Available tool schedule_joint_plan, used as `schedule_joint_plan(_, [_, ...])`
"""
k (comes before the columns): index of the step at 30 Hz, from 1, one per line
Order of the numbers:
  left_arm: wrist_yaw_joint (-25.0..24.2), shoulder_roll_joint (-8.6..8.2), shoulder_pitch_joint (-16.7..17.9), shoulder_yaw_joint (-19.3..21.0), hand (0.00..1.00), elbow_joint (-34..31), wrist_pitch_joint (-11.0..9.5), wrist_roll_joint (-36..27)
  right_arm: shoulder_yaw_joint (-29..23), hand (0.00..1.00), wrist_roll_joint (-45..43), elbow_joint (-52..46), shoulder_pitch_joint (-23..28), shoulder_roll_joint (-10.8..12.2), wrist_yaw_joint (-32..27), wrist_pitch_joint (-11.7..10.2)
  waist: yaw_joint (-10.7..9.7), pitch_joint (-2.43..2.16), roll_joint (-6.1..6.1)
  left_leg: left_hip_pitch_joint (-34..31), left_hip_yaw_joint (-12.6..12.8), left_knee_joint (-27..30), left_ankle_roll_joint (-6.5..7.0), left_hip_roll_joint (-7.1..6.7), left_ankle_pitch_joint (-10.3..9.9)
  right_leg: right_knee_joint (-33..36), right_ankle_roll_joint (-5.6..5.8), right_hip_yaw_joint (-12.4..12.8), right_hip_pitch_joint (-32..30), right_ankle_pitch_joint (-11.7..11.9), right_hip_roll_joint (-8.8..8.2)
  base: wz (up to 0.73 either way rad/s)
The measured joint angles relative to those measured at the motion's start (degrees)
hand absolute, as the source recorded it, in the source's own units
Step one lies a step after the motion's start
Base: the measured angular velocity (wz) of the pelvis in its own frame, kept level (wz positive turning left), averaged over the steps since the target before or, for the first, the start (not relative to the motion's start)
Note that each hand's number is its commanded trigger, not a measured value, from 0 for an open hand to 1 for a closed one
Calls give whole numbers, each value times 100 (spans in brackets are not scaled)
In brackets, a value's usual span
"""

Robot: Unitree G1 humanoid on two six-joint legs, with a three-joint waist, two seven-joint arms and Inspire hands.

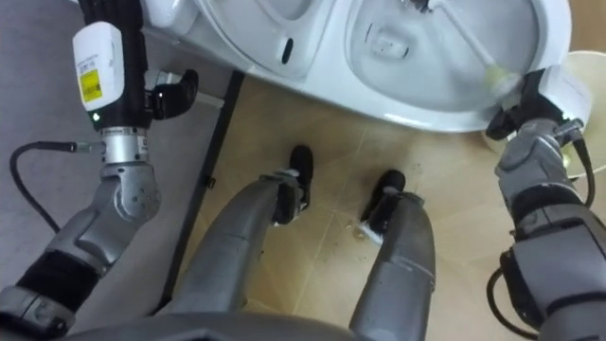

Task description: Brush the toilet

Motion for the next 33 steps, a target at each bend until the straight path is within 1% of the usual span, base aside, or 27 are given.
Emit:
schedule_joint_plan(1, [1, -2, -11, -2, 0, -12, 45, 0, 1, 100, -120, -9, 1, 29, 0, 12, 7, -20, 32, -32, -3, 57, 8, 15, -10, 3, 3, -18, 1, -2, 21, 0])
schedule_joint_plan(2, [8, -16, -30, -4, 0, -17, 82, 0, 0, 100, -231, -27, 1, 74, -1, 24, 12, -22, 36, -57, -8, 110, 9, 18, -27, 1, -9, -30, 3, 7, 52, -8])
schedule_joint_plan(3, [6, -28, -36, -7, 0, -3, 101, 6, 3, 100, -419, -53, 8, 148, 1, 32, 34, -26, 41, -53, -11, 165, 6, 42, -46, -3, -47, -18, 24, 37, 92, -10])
schedule_joint_plan(4, [6, -27, -26, -11, 0, 8, 116, 6, 12, 100, -518, -104, 28, 198, 5, 40, 58, -28, 45, -40, -17, 175, 9, 49, -54, -7, -52, -23, 44, 40, 102, -10])
schedule_joint_plan(5, [-2, -25, 3, -22, 0, 19, 148, 6, 64, 100, -633, -323, 112, 281, 30, 71, 65, -46, 76, 0, -31, 172, -10, 56, -74, -46, -49, -36, 98, 45, 119, -10])
schedule_joint_plan(6, [-8, -25, 44, -44, 0, 14, 186, 2, 128, 100, -787, -518, 160, 372, 108, 121, 68, -98, 158, 1, -27, 174, 6, 115, -89, -136, -29, -52, 148, 78, 190, -11])
schedule_joint_plan(7, [-8, -26, 56, -71, 0, 15, 220, 4, 130, 100, -894, -618, 190, 425, 146, 169, 74, -118, 197, 6, -32, 166, 8, 132, -90, -192, -30, -82, 175, 102, 203, -9])
schedule_joint_plan(8, [-32, -36, 100, -89, 0, 3, 261, 5, 108, 100, -1080, -746, 308, 508, 168, 314, 98, -150, 245, 27, -30, 126, 9, 130, -90, -237, -30, -101, 203, 121, 199, -8])
schedule_joint_plan(9, [-49, -47, 148, -91, 0, -12, 266, 6, 106, 100, -1215, -914, 464, 564, 142, 404, 120, -165, 277, 37, -34, 131, 18, 129, -94, -250, -22, -94, 210, 123, 225, -9])
schedule_joint_plan(10, [-49, -52, 173, -84, 0, -5, 268, 14, 101, 100, -1314, -1008, 514, 562, 128, 422, 132, -174, 316, 37, -32, 140, 22, 141, -96, -283, -11, -96, 224, 133, 269, -16])
schedule_joint_plan(11, [-49, -63, 223, -83, 0, -14, 316, 62, 101, 100, -1544, -1188, 602, 562, 148, 532, 148, -177, 386, 51, -34, 142, 29, 190, -107, -369, -7, -123, 278, 165, 313, -17])
schedule_joint_plan(12, [-49, -61, 262, -75, 0, -12, 355, 104, 101, 100, -1754, -1360, 735, 583, 154, 611, 154, -195, 419, 61, -35, 126, 22, 223, -116, -428, 0, -140, 306, 171, 330, -13])
schedule_joint_plan(15, [-44, -60, 306, -65, 0, -4, 385, 98, 109, 100, -1953, -1569, 942, 597, 135, 661, 157, -196, 438, 106, -33, 109, 0, 246, -130, -438, -33, -139, 341, 158, 362, -3])
schedule_joint_plan(17, [-50, -58, 351, -63, 0, 10, 390, 38, 127, 100, -2009, -1581, 966, 600, 184, 679, 174, -201, 486, 153, -24, 90, -24, 315, -145, -520, -62, -152, 414, 169, 406, -7])
schedule_joint_plan(20, [-46, -54, 367, -66, 0, 19, 369, -115, 133, 100, -2145, -1600, 1010, 595, 218, 673, 182, -196, 510, 193, -68, 89, -67, 350, -170, -554, -90, -173, 477, 153, 461, -3])
schedule_joint_plan(21, [-46, -51, 370, -70, 0, 14, 357, -210, 155, 100, -2172, -1532, 997, 533, 218, 643, 204, -196, 511, 211, -69, 96, -87, 375, -186, -576, -95, -162, 504, 151, 495, -8])
schedule_joint_plan(23, [-47, -50, 393, -26, 0, -5, 363, -234, 258, 100, -2173, -1492, 964, 446, 222, 575, 229, -192, 511, 213, -45, 105, -94, 407, -206, -583, -109, -160, 504, 146, 508, -7])
schedule_joint_plan(25, [-73, -44, 418, -18, 0, -66, 376, -233, 340, 100, -2172, -1390, 950, 358, 184, 483, 237, -185, 502, 212, -46, 100, -99, 402, -210, -575, -111, -159, 495, 135, 503, 0])
schedule_joint_plan(26, [-97, -42, 422, -18, 0, -96, 381, -244, 458, 100, -2172, -1295, 926, 280, 123, 389, 233, -183, 500, 213, -48, 97, -102, 389, -213, -565, -107, -162, 494, 127, 488, 4])
schedule_joint_plan(27, [-102, -38, 419, -20, 0, -97, 379, -243, 497, 100, -2171, -1247, 909, 241, 110, 346, 232, -182, 498, 214, -48, 97, -101, 378, -216, -553, -100, -162, 491, 119, 476, 9])
schedule_joint_plan(28, [-128, -32, 411, -32, 0, -101, 375, -238, 557, 100, -2166, -1157, 875, 174, 83, 300, 225, -158, 464, 215, -61, 104, -95, 325, -219, -483, -91, -158, 473, 89, 424, 12])
schedule_joint_plan(29, [-170, -32, 406, -52, 0, -104, 382, -236, 623, 100, -2137, -1055, 820, 113, 70, 266, 223, -135, 432, 216, -54, 132, -80, 303, -233, -420, -82, -152, 459, 67, 376, 12])
schedule_joint_plan(31, [-238, -31, 373, -71, 0, -119, 382, -237, 688, 100, -2135, -887, 737, 14, 72, 206, 224, -130, 424, 212, -26, 186, -53, 299, -269, -326, -52, -129, 430, 32, 314, 7])
schedule_joint_plan(32, [-285, -31, 344, -89, 0, -169, 385, -238, 737, 100, -2136, -872, 704, -83, 79, 195, 222, -119, 408, 198, -18, 208, -41, 234, -274, -238, -18, -70, 366, 7, 258, 3])
schedule_joint_plan(33, [-337, -30, 346, -82, 0, -228, 417, -240, 760, 100, -2138, -878, 670, -182, 91, 148, 216, -108, 385, 161, 9, 230, -31, 204, -277, -169, 18, -17, 289, -15, 209, 0])
